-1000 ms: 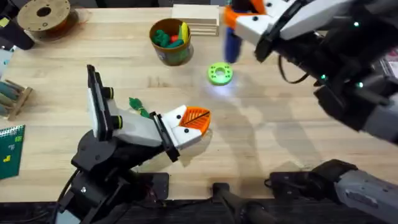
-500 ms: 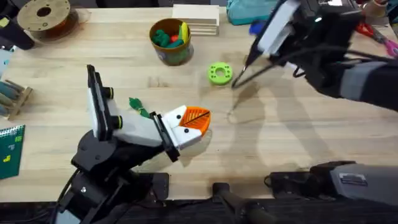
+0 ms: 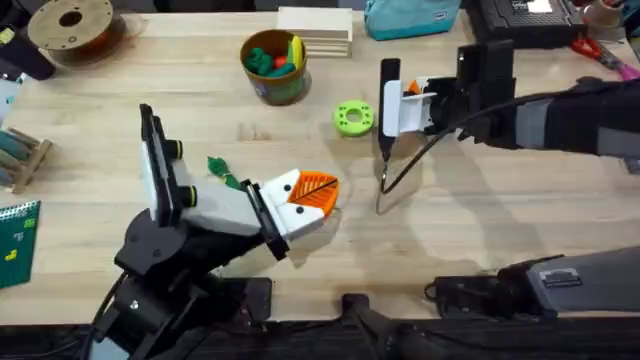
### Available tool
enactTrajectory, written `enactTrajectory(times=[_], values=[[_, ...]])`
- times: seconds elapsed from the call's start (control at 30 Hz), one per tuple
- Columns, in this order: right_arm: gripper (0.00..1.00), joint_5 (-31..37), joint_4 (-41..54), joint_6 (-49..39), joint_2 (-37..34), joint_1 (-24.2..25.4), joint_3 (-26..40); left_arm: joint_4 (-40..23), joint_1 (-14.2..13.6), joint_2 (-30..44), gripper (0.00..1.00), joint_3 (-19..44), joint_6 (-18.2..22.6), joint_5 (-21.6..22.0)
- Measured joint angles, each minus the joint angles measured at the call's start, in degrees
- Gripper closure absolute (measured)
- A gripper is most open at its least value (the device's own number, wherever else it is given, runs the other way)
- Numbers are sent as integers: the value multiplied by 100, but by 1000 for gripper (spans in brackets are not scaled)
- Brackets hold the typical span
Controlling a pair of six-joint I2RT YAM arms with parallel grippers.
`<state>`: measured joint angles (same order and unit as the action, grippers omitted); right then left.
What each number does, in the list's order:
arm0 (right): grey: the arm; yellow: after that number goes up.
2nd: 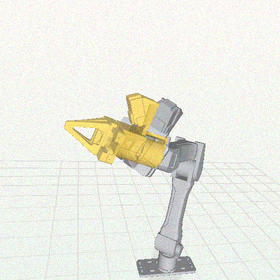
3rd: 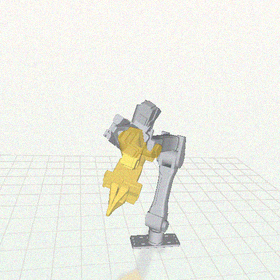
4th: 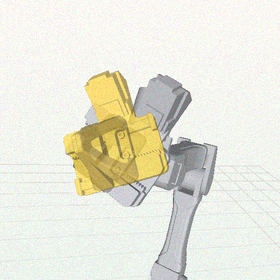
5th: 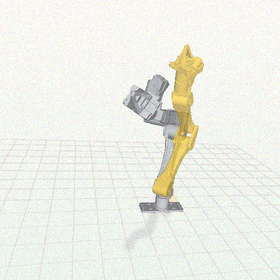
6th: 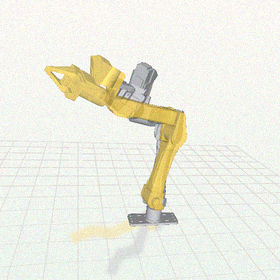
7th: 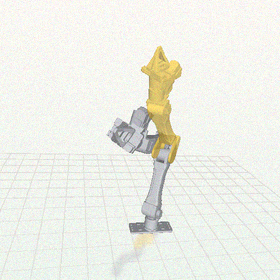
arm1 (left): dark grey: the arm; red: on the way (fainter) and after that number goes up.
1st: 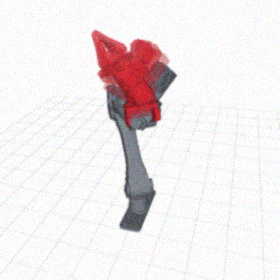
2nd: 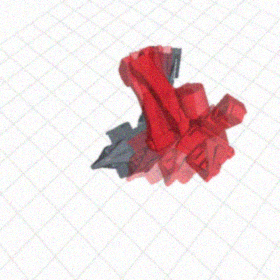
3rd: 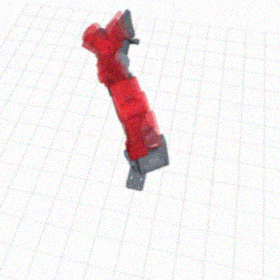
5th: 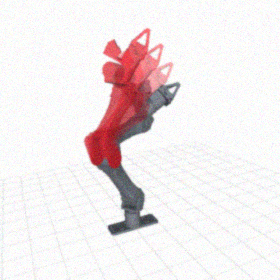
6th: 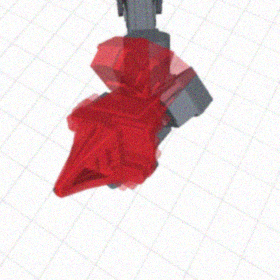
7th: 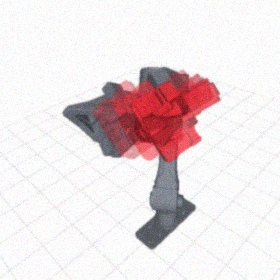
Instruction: Pick up the gripper from the table and insert it into the empty holder that is missing its gripper. Then pick up a screw, insert it into the mounting hole, and use the screwdriver to tighten it. Finally, clean up the table by picking up the vegetable and placing it into the bucket.
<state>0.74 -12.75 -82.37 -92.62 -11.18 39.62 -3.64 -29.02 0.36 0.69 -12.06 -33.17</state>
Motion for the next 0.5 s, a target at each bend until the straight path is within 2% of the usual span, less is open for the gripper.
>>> enactTrajectory(times=[0.07,0.17,0.2,0.27,0.43,0.47,0.5], values=[[602,22,164,0,32,-44,75,0,0,0,993,0,-2,0],[171,97,281,16,86,-143,173,0,0,0,993,0,0,0],[100,98,339,51,120,-170,222,0,0,0,993,0,0,0],[69,183,516,499,155,-309,246,0,0,0,993,0,-2,0],[69,390,738,1611,265,-448,244,0,0,0,993,0,0,0],[69,399,875,1901,320,-485,244,0,0,0,950,0,13,0],[69,398,1041,2171,387,-511,244,0,0,0,795,0,11,5]])
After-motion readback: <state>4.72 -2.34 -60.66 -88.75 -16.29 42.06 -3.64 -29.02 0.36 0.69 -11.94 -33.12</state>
